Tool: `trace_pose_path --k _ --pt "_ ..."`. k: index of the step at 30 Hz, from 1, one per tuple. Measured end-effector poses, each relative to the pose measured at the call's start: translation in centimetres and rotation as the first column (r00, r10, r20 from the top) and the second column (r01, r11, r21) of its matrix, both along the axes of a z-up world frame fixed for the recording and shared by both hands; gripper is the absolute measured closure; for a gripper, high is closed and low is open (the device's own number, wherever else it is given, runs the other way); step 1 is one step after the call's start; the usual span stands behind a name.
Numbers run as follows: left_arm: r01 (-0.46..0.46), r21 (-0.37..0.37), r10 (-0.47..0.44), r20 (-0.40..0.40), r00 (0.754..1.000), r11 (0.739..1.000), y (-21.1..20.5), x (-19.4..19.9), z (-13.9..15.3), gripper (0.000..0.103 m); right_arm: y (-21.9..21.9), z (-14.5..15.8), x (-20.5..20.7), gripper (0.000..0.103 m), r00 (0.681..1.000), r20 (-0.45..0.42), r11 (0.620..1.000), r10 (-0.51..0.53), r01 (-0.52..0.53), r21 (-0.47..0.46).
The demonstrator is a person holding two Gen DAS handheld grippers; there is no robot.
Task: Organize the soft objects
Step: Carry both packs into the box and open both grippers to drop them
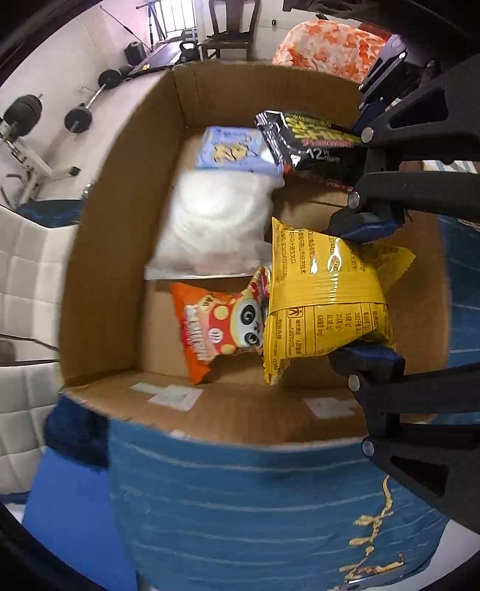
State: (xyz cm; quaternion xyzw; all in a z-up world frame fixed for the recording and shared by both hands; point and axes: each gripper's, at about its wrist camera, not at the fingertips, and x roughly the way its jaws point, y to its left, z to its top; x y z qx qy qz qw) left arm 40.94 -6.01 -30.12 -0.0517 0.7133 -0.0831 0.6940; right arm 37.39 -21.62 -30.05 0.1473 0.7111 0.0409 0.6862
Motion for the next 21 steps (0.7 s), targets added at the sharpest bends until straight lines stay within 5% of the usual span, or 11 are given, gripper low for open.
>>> trace_pose_path --k 10,21 --pt "0.016 0.025 -0.014 -0.081 0.997 1.0 -0.5 0.1 -3.6 0.061 0.6 -4.0 0.6 0.057 0.998 -0.062 1.0 0.007 -0.008 -0.015" --pt "0.003 0.05 0.001 -0.08 0.997 0.999 -0.2 -1.2 -2.5 0.054 2.0 -5.4 1.3 0.051 0.995 -0.091 0.998 0.047 -0.051 -0.043"
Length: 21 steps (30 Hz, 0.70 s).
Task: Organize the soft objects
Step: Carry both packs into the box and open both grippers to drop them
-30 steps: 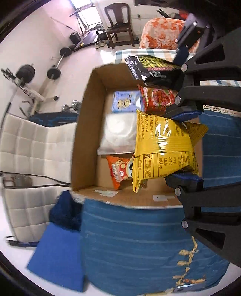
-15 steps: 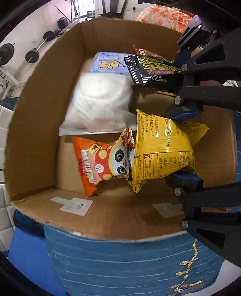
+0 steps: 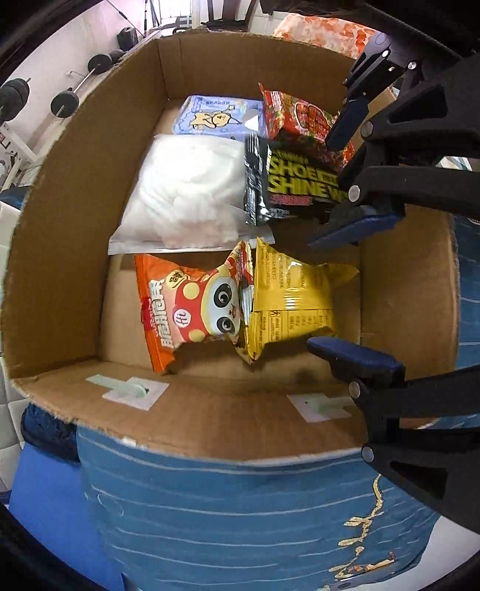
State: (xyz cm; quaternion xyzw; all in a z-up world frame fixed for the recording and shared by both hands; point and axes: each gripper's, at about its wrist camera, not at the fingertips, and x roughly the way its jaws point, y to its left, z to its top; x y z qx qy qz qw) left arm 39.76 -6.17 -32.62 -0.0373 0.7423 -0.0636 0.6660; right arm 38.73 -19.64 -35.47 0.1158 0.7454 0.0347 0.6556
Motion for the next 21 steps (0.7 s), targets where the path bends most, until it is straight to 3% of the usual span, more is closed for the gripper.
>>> trace_pose_path --k 10,13,14,18,21 --pt "-0.008 0.014 0.006 0.133 0.991 1.0 0.6 -2.5 5.3 0.029 -0.3 4.1 -1.2 0.048 0.995 0.099 0.997 0.003 0.005 -0.08" --pt "-0.005 0.034 -0.001 0.18 0.984 0.999 0.8 -2.9 6.8 0.004 -0.9 5.6 -1.7 0.035 0.99 0.139 0.994 -0.001 0.016 -0.11" --pt "-0.003 0.041 -0.005 0.189 0.982 0.999 1.1 -2.6 7.1 0.001 -1.0 6.0 -1.9 0.033 0.989 0.15 0.993 -0.003 0.021 -0.114" --pt "-0.004 0.056 -0.009 0.232 0.973 0.998 1.3 -2.2 8.5 0.0 -1.8 7.2 -2.8 0.014 0.984 0.176 0.99 -0.015 0.039 -0.135" --pt "-0.008 0.055 -0.006 0.255 0.967 0.998 1.0 -2.3 8.8 0.0 -2.8 7.9 -3.2 0.008 0.981 0.193 0.986 -0.02 0.051 -0.158"
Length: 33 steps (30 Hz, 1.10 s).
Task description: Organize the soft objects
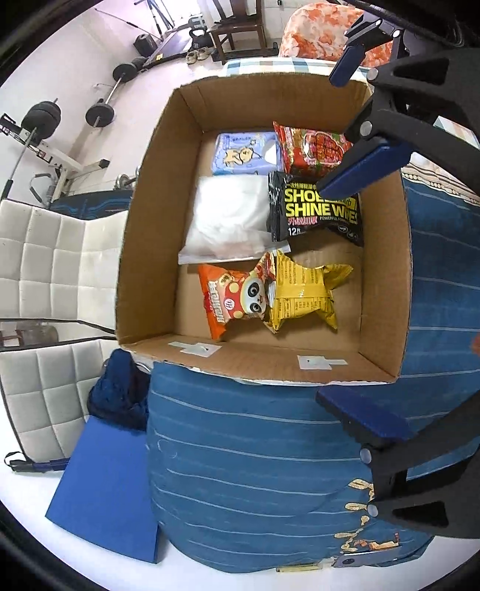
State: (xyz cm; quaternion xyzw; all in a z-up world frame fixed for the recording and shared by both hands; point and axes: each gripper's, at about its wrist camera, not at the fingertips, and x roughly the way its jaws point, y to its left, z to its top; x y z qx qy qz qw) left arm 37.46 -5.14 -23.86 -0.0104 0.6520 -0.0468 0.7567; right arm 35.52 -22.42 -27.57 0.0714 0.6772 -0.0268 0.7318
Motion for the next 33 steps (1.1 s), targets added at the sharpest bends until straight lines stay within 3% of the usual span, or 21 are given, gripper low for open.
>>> trace_pose_path --k 8,15,20,27,33 --pt "0.027 -0.002 -0.027 0.065 0.998 1.0 -0.8 -2.1 2.9 0.0 -2.0 3.7 -2.1 0.004 0.999 0.046 1.0 -0.026 0.027 -0.007" --pt "0.036 -0.002 -0.035 0.172 0.985 0.999 -0.8 -5.9 8.1 0.0 -2.6 9.0 -5.3 0.004 0.99 0.138 0.999 -0.032 0.032 0.004" --pt "0.021 -0.013 -0.017 0.259 0.966 1.0 -0.2 -9.5 13.0 0.0 -2.9 14.0 -9.3 0.004 0.975 0.218 0.999 -0.029 0.033 -0.013" --pt "0.042 0.03 -0.049 0.326 0.944 0.999 -0.3 -14.2 18.2 0.0 -2.8 20.1 -15.0 0.004 0.956 0.292 1.0 -0.016 0.019 -0.007" --pt "0.05 -0.022 -0.039 0.354 0.934 0.998 0.2 -17.6 21.3 0.0 -2.1 24.6 -19.4 0.004 0.941 0.337 1.0 0.004 -0.006 0.006"
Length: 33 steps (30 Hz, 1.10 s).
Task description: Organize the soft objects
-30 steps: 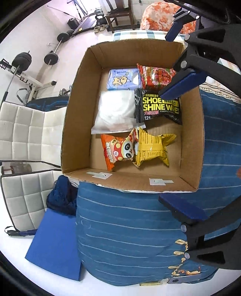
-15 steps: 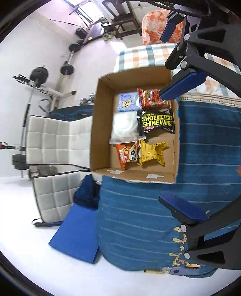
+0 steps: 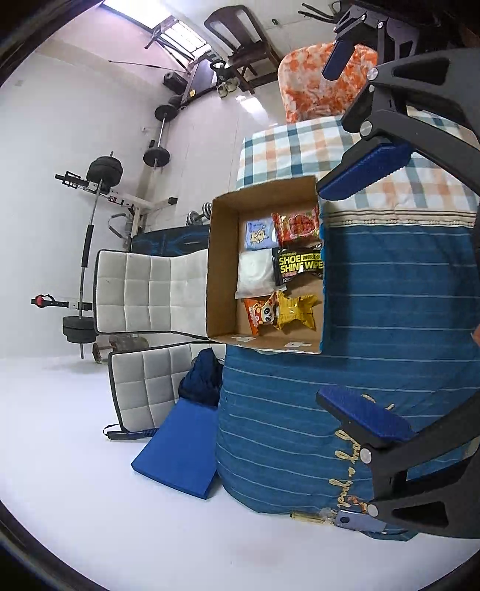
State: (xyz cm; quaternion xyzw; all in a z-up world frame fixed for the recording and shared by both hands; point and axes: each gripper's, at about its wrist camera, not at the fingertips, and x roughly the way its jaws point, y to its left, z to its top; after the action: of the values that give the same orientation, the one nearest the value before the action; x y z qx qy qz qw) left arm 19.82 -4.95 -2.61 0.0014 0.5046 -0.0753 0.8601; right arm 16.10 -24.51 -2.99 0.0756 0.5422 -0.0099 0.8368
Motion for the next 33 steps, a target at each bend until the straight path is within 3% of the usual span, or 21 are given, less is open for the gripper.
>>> trace_pose_path --k 8,15,27,33 --pt "0.016 -0.016 -0.015 0.009 1.0 1.0 0.6 -3.4 2.6 0.0 0.6 4.2 -4.3 0.004 0.999 0.046 0.999 0.014 -0.016 0.033" --pt "0.023 0.004 -0.023 0.038 0.999 1.0 0.7 -5.8 4.1 0.0 1.0 5.8 -6.3 0.004 0.998 0.053 0.999 0.029 -0.03 0.017" --pt "-0.021 0.002 0.021 0.094 0.995 1.0 1.0 -6.3 4.5 0.0 0.1 6.1 -5.4 0.0 0.997 0.078 1.0 -0.019 0.019 -0.004" --pt "-0.046 -0.011 0.047 0.126 0.991 0.999 1.2 -5.6 4.6 0.0 -0.2 6.5 -4.4 0.0 0.992 0.122 0.997 -0.041 0.049 -0.067"
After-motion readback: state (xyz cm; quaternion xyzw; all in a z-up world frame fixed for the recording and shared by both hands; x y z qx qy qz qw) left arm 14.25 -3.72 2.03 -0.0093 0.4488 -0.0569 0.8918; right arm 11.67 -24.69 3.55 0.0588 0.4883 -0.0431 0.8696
